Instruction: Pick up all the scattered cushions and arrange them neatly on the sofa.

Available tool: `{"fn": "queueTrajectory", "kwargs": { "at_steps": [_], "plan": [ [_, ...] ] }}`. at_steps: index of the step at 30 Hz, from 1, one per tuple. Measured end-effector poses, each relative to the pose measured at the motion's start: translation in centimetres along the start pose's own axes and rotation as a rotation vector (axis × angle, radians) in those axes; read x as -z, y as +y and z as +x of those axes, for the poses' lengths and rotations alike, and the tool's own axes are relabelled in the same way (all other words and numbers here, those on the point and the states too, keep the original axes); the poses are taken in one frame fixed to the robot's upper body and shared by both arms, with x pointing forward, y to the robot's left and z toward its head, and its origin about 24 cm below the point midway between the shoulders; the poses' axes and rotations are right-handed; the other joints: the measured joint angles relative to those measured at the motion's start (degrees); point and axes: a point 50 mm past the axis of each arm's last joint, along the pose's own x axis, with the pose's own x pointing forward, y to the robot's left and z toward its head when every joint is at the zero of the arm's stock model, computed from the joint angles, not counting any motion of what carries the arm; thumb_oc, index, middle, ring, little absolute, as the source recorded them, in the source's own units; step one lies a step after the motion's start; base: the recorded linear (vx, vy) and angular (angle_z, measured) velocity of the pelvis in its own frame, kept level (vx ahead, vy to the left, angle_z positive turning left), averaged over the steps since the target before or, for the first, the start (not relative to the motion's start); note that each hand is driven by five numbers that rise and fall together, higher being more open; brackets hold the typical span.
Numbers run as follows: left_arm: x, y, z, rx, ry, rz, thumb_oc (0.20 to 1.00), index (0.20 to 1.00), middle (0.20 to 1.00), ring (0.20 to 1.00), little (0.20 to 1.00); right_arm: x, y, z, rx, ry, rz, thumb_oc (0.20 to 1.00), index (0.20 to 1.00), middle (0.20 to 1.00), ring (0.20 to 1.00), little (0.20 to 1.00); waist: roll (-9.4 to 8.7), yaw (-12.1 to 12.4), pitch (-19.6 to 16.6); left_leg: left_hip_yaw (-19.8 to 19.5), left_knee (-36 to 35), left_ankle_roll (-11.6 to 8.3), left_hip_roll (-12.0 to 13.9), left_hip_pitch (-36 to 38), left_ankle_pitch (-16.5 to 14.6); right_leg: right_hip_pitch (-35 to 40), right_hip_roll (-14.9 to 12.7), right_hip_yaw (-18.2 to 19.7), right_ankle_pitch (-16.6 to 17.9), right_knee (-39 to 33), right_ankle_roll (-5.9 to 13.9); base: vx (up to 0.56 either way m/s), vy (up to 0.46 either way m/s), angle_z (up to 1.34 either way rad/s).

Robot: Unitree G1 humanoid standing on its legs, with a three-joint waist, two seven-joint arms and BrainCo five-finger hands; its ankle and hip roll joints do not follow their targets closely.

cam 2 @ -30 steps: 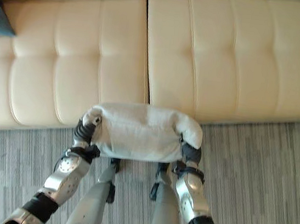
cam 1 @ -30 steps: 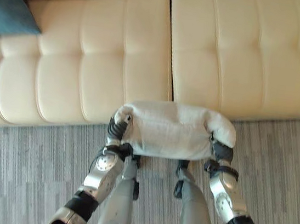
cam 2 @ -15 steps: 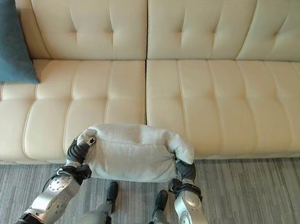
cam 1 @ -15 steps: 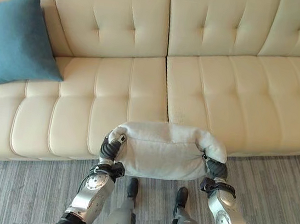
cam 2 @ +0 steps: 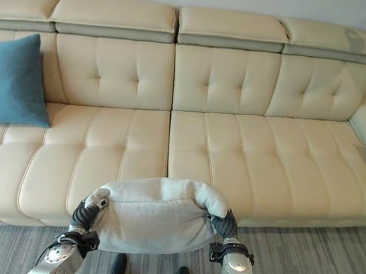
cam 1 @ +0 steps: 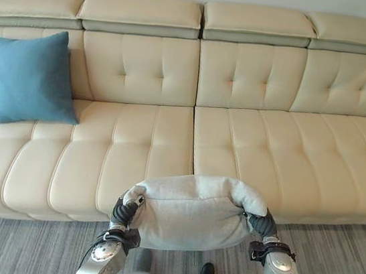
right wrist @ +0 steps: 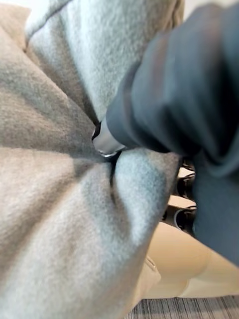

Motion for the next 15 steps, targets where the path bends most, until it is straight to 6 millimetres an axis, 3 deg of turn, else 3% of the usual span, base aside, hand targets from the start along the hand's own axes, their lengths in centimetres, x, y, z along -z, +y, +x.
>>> {"fn": "queueTrajectory", "kwargs": {
  "at_steps": [1, 6, 9, 10, 11, 12, 13, 14, 15],
  "plan": [
    [0.5, 0.1, 0.0, -0.007, 0.023, 0.001, 0.200, 0.200, 0.200, 0.200, 0.200, 0.0, -0.1, 0.0, 0.000, -0.001, -0.011, 0.200, 0.200, 0.200, 0.200, 0.200, -0.13, 1.00, 0.07, -2.11, 0.57, -0.13, -2.02, -0.41, 0.27, 0.13, -0.46, 0.04, -0.06, 0.06, -0.07, 0.17, 0.004, 0.05],
    [0.3, -0.6, 0.5, 0.020, 0.033, 0.012, 0.200, 0.200, 0.200, 0.200, 0.200, -0.2, -0.7, 0.1, 0.027, -0.005, -0.009, 0.200, 0.200, 0.200, 0.200, 0.200, 2.84, -0.98, -0.51, 5.35, -12.90, 1.56, -4.59, -1.09, -1.73, -0.71, -0.60, -4.65, -0.08, -1.48, -0.06, 0.19, 0.084, 0.34],
    [0.0, -0.7, 0.8, 0.020, 0.024, 0.014, 0.200, 0.200, 0.200, 0.200, 0.200, -0.1, -0.6, 0.1, 0.036, 0.003, -0.013, 0.200, 0.200, 0.200, 0.200, 0.200, 2.81, -1.10, -0.59, 5.37, -15.86, 2.24, -5.12, -0.17, -1.60, -1.48, -0.79, -3.74, -0.82, -1.37, 1.49, 0.39, 0.238, -0.02],
    [0.0, -0.7, 0.7, 0.022, 0.022, 0.015, 0.200, 0.200, 0.200, 0.200, 0.200, -0.2, -0.7, 0.1, 0.039, -0.001, -0.015, 0.200, 0.200, 0.200, 0.200, 0.200, 2.93, -0.99, -0.70, 5.45, -16.32, 3.35, -5.54, -0.02, -0.79, -1.71, -0.90, -2.28, -1.20, -0.73, 2.19, 0.44, 0.459, -0.18],
    [-0.3, -0.3, 0.9, 0.015, 0.014, 0.035, 0.200, 0.200, 0.200, 0.200, 0.200, -0.2, 0.0, 0.1, 0.038, -0.004, -0.002, 0.200, 0.200, 0.200, 0.200, 0.200, 1.43, -2.30, -1.35, 7.08, -18.02, 5.07, -9.03, 2.79, -0.59, -1.85, -4.70, 0.77, -3.78, 2.85, 5.37, 0.37, 0.460, -0.12],
    [-0.4, -0.2, 0.9, 0.013, 0.011, 0.040, 0.200, 0.200, 0.200, 0.200, 0.200, -0.2, 0.1, 0.1, 0.036, -0.004, 0.002, 0.200, 0.200, 0.200, 0.200, 0.200, 1.09, -2.40, -1.59, 7.41, -18.03, 5.59, -9.64, 3.19, -0.94, -1.93, -5.46, 1.05, -4.15, 3.81, 5.91, 0.33, 0.455, -0.60],
    [-0.8, -0.4, 1.1, 0.018, -0.003, 0.065, 0.200, 0.200, 0.200, 0.200, 0.200, -1.1, 0.3, 0.4, 0.034, -0.034, 0.008, 0.200, 0.200, 0.200, 0.200, 0.200, 1.79, -1.30, -0.54, 10.68, -15.24, 12.79, -9.80, 4.61, -2.29, -11.56, -7.54, 3.86, -7.80, 24.89, 9.45, 0.08, 0.144, -0.71],
    [-0.7, 0.0, 1.0, 0.006, 0.000, 0.078, 0.200, 0.200, 0.200, 0.200, 0.200, -1.1, 0.9, 0.4, 0.029, -0.030, 0.019, 0.200, 0.200, 0.200, 0.200, 0.200, 2.04, -1.45, -0.76, 11.93, -16.06, 12.75, -9.96, 6.74, -1.99, -14.96, -8.67, 4.01, -9.53, 31.47, 9.59, 0.16, 0.159, -0.73],
    [-0.7, 0.4, 1.0, -0.003, -0.003, 0.089, 0.200, 0.200, 0.200, 0.200, 0.200, -0.7, 1.2, 0.1, 0.022, -0.020, 0.023, 0.200, 0.200, 0.200, 0.200, 0.200, 1.92, -2.12, -0.98, 11.76, -15.72, 12.83, -10.10, 7.72, -3.07, -15.60, -9.20, 3.95, -9.80, 33.21, 9.68, 0.15, 0.114, -0.19]
  ]
}}
